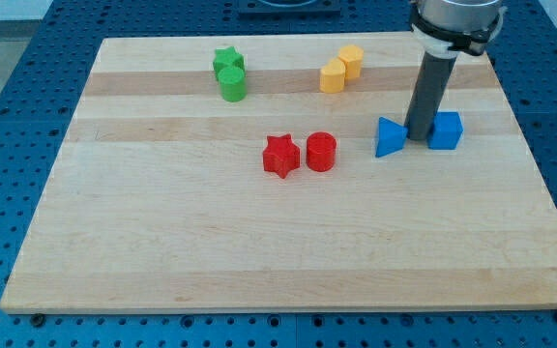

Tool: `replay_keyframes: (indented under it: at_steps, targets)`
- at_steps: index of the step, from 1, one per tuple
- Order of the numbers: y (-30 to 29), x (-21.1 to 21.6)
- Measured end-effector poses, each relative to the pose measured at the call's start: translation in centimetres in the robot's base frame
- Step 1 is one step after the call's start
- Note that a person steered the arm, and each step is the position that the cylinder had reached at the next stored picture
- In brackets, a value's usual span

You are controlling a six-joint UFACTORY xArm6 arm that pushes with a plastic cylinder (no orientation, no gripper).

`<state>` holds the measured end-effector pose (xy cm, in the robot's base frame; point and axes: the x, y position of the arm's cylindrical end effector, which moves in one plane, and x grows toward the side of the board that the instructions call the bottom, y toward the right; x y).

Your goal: Slightly touch the red circle

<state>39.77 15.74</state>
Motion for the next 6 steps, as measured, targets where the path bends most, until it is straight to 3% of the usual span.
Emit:
replay_keyframes:
  at_steps: [1, 3, 4, 6]
  targets:
    - [-2.4, -4.7]
    - [4.1, -4.7]
    - [0.2, -2.4]
    - [-7.5, -2.2]
